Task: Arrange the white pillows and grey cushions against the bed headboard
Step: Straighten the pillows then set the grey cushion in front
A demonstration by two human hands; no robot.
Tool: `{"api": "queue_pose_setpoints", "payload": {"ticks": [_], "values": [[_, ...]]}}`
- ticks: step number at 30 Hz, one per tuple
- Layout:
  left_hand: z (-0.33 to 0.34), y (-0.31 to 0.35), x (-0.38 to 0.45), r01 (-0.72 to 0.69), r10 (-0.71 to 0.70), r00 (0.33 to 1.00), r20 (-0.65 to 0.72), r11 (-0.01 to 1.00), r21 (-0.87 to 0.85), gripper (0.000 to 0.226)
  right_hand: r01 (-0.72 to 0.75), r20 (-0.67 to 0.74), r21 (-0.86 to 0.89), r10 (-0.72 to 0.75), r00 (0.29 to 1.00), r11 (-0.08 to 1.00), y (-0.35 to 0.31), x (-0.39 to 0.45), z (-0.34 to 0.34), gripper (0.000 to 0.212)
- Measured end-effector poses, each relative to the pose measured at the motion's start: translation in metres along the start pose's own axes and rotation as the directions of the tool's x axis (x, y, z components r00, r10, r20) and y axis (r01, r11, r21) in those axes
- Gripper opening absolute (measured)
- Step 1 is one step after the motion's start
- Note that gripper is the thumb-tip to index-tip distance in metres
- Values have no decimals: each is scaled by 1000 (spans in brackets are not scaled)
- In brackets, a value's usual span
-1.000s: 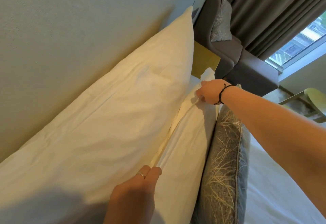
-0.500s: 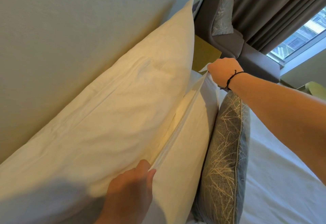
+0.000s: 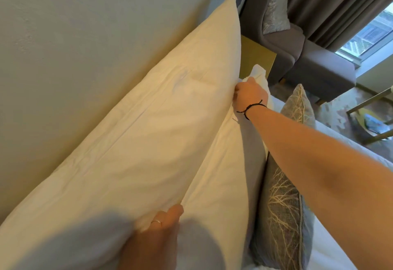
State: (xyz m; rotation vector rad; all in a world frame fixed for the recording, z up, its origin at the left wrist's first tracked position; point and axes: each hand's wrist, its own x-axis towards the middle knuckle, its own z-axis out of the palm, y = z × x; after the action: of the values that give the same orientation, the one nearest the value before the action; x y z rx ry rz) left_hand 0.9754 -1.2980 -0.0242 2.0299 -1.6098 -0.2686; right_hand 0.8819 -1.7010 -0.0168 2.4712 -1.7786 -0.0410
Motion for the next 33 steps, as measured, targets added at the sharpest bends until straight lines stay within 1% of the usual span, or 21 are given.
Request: {"api": "queue_pose_setpoints", "payload": {"ticks": [1,3,4,5,6,7,8,9,10,11,12,14,15,17,18,20,23,26,28,30,33], "values": [[3,-6,-9,12,-10,1000,30,999,-44,23,-7,-14,16,7,1000,1000,5,-3,4,30],[1,-23,-21,116,-68,963,262,978,-171,22,-45,-34,59,47,998,997,14,-7,7,54],[1,-30,-24,216,-96,911,400,939,-266,21,-43,-8,51,44,999,998,18,-9,8,58],[5,-39,-31,313,-104,869,484,872,-375,25,-12,36,22,11,999,1000,22,-11,9,55],[7,-47,-45,351,-148,887,437,831,-432,38,34,93,3,-34,995,999,25,-13,8,47],[10,-55,-59,404,-199,897,395,732,-549,50,80,153,3,-80,985,997,26,-16,7,42],[9,-55,-60,434,-207,884,420,697,-570,48,130,216,-2,-126,968,992,27,-21,6,42],[7,-55,-55,421,-185,875,447,748,-514,37,201,272,-26,-186,944,979,28,-27,5,46],[6,-55,-56,357,-170,901,399,813,-460,29,282,329,-66,-246,912,957,28,-33,7,53],[8,-56,-55,292,-184,942,280,861,-417,28,349,383,-96,-289,878,932,29,-42,9,62],[9,-56,-55,290,-206,949,240,871,-398,36,382,429,-103,-305,850,919,30,-51,12,71],[7,-54,-53,370,-263,914,309,851,-372,61,396,490,-96,-303,817,913,30,-69,17,85],[5,-53,-52,387,-264,899,348,850,-356,65,408,507,-102,-305,806,907,28,-75,19,91],[5,-49,-54,402,-257,871,419,863,-307,52,432,513,-134,-310,800,892,22,-84,20,98],[5,-45,-57,413,-269,867,420,860,-300,42,440,511,-146,-314,801,886,20,-87,19,100],[4,-39,-58,404,-287,871,400,880,-249,34,446,511,-158,-314,800,881,16,-94,16,103],[1,-25,-57,264,-213,910,357,959,-101,41,467,546,-149,-322,774,871,13,-104,10,104],[-2,-3,-51,235,-185,938,292,961,-147,37,498,587,-119,-344,733,859,12,-109,1,98],[1,10,-45,305,-218,913,344,926,-223,38,502,606,-56,-371,704,863,13,-107,-8,86],[8,16,-32,328,-215,880,424,920,-214,47,421,562,51,-375,738,906,20,-105,-21,67],[12,29,2,303,-202,848,490,943,-135,52,244,377,136,-278,883,960,47,-107,-44,51]]}}
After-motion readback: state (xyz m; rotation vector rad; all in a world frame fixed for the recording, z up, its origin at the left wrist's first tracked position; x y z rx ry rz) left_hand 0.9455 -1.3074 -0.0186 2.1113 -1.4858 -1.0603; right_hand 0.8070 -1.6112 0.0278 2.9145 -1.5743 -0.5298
